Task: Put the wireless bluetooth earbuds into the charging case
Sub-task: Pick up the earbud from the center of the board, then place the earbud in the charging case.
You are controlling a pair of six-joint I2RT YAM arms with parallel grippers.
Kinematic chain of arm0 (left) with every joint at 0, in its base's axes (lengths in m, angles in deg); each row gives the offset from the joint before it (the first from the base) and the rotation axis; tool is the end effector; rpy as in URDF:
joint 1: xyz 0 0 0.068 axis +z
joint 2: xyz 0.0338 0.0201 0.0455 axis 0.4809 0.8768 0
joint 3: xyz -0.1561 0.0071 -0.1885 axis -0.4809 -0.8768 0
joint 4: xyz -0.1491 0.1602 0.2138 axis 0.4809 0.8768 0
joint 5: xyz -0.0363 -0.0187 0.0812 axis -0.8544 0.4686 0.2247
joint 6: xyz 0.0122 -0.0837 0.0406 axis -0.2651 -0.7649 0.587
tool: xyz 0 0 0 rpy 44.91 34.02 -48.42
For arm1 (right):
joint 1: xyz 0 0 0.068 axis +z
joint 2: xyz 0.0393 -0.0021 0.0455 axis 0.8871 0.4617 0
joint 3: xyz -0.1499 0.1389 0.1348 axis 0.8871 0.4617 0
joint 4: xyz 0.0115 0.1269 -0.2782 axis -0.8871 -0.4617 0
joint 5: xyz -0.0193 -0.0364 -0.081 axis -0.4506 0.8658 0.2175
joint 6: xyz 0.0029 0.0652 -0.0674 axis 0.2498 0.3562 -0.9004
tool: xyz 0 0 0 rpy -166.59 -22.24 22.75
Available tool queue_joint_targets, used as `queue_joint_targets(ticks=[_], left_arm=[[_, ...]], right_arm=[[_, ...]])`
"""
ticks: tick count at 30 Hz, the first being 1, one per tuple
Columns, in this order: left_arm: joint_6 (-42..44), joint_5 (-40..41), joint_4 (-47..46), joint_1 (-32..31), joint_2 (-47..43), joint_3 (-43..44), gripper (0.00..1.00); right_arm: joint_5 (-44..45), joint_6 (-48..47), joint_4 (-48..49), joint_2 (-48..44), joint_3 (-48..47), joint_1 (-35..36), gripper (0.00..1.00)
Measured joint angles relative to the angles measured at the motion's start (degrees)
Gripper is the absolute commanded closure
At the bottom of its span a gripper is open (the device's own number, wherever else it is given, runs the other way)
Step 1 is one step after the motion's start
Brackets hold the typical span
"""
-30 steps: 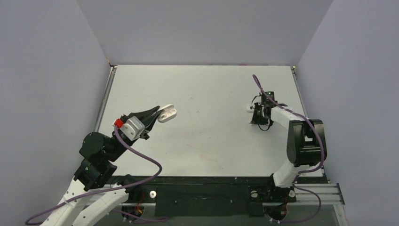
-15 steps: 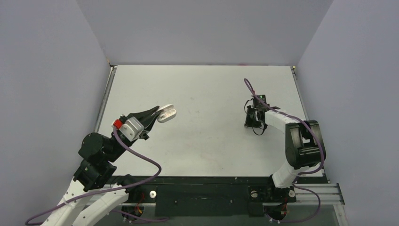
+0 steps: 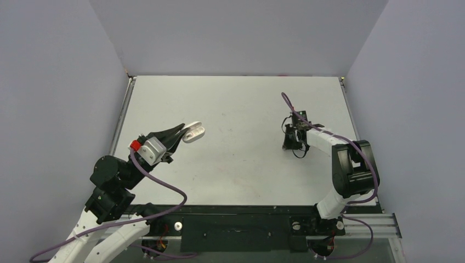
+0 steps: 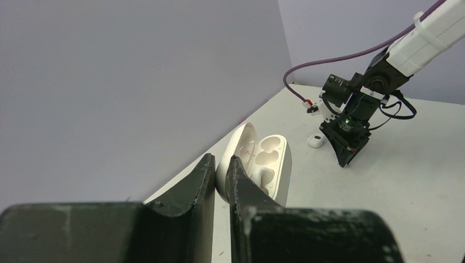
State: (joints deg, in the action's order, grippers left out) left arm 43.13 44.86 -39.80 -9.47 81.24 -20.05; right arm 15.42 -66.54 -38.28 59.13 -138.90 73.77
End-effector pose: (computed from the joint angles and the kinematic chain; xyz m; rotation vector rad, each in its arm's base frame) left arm 0.1613 -0.1422 0.4275 0.7005 1.1127 -0.4296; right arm 0.3589 0.0823 0.0546 0.2301 2.6631 0.3658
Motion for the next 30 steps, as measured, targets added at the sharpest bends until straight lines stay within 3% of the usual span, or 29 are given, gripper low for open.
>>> queue_joint_targets(ticks=[6,11,16,23,30], left_arm=[[-0.02,-0.15,0.04,0.00,-0.09,0.00,1.00],[-0.07,-2.67,0.90,0.00,-0.11,0.00,1.00],[-0.11,-8.07,2.19,0.00,0.00,0.00,1.00],[-0.20,-15.96,4.15,0.00,1.36,0.33,1.00],[5.05,-23.50,7.34,0.00,3.30,0.83,1.00]], right_arm=[[-0.57,-3.89,-7.50,-2.16,-2.54,2.12,1.00],[-4.37,-11.30,-15.39,-11.26,-9.14,5.75,1.00],[-9.62,-18.82,-22.03,-18.82,-23.19,17.05,1.00],[-18.84,-25.46,-34.14,-19.17,-42.62,35.52,1.00],[-23.26,-28.30,-44.28,-17.70,-52.85,45.44,0.99]])
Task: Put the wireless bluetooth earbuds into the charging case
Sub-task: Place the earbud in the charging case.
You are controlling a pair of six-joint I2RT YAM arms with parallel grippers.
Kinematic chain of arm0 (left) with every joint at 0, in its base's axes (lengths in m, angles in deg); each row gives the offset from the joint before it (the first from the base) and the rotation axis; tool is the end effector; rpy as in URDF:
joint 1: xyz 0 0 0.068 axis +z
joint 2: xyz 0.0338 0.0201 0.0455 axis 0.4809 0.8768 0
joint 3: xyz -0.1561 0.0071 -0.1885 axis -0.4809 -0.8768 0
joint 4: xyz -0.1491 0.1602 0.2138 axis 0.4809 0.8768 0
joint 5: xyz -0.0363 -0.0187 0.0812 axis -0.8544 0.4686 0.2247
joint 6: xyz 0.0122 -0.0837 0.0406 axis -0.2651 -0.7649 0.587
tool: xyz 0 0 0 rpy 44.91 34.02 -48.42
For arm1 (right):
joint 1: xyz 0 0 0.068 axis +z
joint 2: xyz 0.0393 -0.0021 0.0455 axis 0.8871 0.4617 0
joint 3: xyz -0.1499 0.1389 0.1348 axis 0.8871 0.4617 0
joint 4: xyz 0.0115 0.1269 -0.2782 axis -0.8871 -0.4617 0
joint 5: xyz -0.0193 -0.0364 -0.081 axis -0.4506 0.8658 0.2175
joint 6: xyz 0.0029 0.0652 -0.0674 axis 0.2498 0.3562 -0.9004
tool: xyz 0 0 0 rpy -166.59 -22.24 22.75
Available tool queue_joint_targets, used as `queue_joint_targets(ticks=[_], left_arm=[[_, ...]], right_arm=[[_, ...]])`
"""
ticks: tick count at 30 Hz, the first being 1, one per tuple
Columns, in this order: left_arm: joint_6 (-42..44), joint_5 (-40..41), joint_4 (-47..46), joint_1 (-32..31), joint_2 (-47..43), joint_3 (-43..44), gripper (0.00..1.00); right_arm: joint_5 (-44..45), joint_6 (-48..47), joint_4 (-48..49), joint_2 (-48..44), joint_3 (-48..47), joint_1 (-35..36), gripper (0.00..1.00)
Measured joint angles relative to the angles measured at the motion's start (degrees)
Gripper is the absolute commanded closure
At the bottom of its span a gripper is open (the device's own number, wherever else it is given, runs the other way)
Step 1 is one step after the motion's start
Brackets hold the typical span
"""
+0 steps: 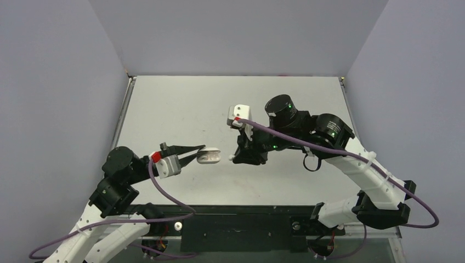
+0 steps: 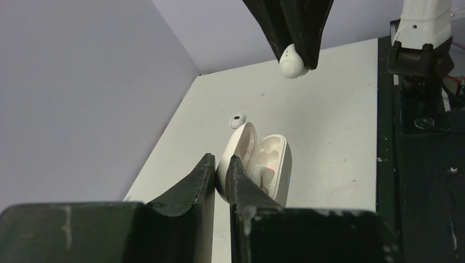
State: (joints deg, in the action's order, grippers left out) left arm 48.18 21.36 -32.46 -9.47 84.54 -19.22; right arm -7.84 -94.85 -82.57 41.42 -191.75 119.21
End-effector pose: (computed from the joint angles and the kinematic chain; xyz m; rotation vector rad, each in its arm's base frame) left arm 0.1465 -0.1718 0.4007 1.1076 1.0416 -0.6515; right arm 0.1378 0.2880 0.4467 -1.4454 1.7773 1.0722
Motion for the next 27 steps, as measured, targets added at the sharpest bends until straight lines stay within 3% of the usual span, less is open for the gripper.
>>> queue_joint_targets(ticks=[10,17,27], left_arm=[[6.78,-6.32,0.83,0.00,2.29,0.90,1.00],[5.31,-7.78,0.79,0.00,2.34,1.27,1.00],[3.50,-8.22,0.81,0.00,1.60,1.44,1.00]], right_arm=[[-1.01,-1.79,-4.96,6.78,-9.20,6.82,1.00],[-0.50,-3.15,-6.40,12.46,-13.40,7.15,1.00],[1.16,-3.56,-8.55,12.96,-13.57,7.17,1.00]])
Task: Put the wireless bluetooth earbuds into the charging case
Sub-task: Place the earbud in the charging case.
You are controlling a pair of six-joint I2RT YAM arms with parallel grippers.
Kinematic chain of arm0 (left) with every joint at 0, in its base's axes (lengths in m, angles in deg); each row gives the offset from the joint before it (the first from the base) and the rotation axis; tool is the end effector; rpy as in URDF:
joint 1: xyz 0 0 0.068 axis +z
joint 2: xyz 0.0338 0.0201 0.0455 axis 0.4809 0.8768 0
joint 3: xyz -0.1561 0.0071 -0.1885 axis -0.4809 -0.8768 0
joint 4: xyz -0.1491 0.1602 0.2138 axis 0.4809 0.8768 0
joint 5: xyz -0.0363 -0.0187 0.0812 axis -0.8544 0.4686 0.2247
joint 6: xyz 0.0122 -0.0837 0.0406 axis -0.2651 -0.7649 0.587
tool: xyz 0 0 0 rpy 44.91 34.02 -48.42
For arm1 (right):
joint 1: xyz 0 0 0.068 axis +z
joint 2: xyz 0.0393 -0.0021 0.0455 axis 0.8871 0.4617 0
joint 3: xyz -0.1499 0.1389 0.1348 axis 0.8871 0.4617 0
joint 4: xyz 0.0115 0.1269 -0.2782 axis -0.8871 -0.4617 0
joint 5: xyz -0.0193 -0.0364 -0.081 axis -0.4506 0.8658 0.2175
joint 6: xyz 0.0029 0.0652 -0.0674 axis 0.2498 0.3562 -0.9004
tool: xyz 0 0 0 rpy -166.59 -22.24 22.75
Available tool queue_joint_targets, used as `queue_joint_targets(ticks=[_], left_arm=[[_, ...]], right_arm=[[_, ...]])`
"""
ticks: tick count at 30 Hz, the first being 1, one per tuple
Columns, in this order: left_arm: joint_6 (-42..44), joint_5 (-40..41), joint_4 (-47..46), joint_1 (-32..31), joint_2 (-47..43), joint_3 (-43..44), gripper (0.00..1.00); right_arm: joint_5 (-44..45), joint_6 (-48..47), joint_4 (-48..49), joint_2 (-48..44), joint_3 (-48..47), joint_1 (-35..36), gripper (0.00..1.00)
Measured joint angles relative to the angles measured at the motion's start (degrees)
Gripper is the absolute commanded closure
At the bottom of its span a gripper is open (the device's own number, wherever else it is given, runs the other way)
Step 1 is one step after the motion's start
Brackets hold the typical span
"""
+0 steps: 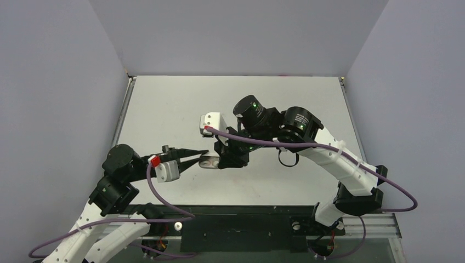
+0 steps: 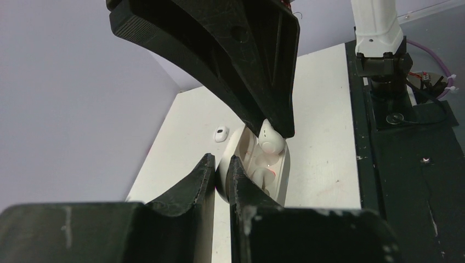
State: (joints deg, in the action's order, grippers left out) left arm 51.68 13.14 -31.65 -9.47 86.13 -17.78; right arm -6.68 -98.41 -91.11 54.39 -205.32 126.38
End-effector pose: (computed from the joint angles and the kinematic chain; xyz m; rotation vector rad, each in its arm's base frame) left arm 0.1381 -0.1777 0.4025 1.2313 0.9405 -0.7109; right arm 0.1191 0.3369 0.4392 -1.6651 1.7916 1.0561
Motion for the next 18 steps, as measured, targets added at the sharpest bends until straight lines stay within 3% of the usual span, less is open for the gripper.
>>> queue_joint_targets(ticks=[18], left_arm=[[-7.39,0.96,0.00,0.02,0.61,0.02,1.00]], right_arm=[[5.07,-1.18,-2.10,1.40,-2.27,1.49,0.88]])
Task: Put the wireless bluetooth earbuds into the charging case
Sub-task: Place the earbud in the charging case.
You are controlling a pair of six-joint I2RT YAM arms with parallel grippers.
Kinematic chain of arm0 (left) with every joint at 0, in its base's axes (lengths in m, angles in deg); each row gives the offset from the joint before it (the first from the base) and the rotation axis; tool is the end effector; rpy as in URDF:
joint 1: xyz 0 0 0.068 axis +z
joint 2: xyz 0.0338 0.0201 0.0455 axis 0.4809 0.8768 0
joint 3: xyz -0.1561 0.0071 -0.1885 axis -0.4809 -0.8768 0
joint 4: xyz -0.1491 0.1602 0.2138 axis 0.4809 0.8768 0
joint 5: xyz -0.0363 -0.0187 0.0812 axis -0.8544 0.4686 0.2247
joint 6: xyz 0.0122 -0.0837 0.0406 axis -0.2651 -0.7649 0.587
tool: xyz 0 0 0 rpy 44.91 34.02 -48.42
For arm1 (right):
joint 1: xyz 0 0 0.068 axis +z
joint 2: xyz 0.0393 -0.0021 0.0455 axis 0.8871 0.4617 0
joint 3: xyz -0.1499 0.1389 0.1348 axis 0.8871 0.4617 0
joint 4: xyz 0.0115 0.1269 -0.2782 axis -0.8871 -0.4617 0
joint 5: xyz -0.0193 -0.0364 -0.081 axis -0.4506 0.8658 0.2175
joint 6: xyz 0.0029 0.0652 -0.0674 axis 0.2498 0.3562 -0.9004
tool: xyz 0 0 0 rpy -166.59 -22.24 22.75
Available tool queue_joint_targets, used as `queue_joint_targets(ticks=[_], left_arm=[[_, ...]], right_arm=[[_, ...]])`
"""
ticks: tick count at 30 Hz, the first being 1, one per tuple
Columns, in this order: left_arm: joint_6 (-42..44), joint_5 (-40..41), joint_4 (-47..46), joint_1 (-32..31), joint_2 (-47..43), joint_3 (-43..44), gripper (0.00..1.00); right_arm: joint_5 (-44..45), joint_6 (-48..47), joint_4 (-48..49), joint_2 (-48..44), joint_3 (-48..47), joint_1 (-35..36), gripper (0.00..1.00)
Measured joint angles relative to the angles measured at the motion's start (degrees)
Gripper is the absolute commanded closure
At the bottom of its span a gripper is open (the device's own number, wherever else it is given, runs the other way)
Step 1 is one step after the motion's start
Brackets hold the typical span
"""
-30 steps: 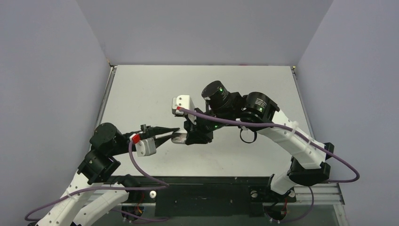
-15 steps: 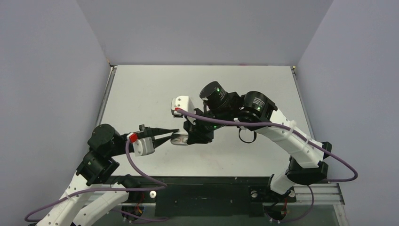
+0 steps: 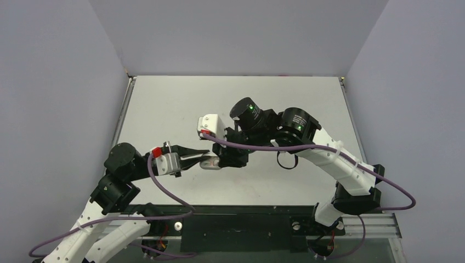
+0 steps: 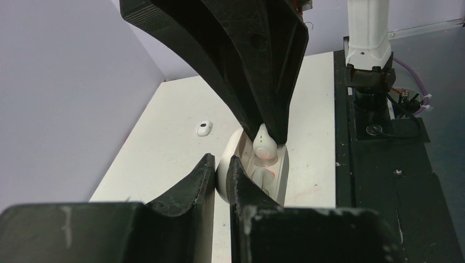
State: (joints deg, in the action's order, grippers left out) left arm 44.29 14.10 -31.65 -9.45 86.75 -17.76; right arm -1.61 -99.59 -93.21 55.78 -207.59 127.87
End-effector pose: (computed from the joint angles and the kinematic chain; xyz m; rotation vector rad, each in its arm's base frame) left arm 0.1420 -0.1793 0.4006 1.1700 1.0456 -0.8027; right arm 0.1176 0.3399 0.4380 -1.6766 1.8027 0.9514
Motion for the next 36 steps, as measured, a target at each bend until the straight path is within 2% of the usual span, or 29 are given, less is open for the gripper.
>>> queue_joint_targets(ticks=[8,17,23,25,30,36], left_arm=[[-1.22,1.16,-0.15,0.00,0.04,0.00,1.00],[-1.66,2.71,-1.18,0.09,-0.04,0.02,1.00],[-1.99,3.26,-1.16,0.11,0.00,0.02,1.00],[-2.03,3.85,-1.16,0.11,-0.09,0.02,1.00],[-2.43,4.94,-1.25,0.11,-0.55,0.02,1.00],[-2.91,4.31,-1.29,-0.09,-1.16,0.02,1.00]], right_arm=[[2.49,-0.28,-0.44,0.07,-0.57,0.55,0.79],[3.87,-0.48,-1.07,1.44,-3.43,0.81,0.77],[4.22,-0.55,-0.94,1.66,-3.65,1.11,0.72],[4.59,-0.52,-0.94,1.51,-3.58,1.11,0.65],[6.95,-0.22,-0.28,-1.79,-0.90,1.09,0.56],[8.92,1.60,4.22,-7.34,2.01,0.68,0.38]])
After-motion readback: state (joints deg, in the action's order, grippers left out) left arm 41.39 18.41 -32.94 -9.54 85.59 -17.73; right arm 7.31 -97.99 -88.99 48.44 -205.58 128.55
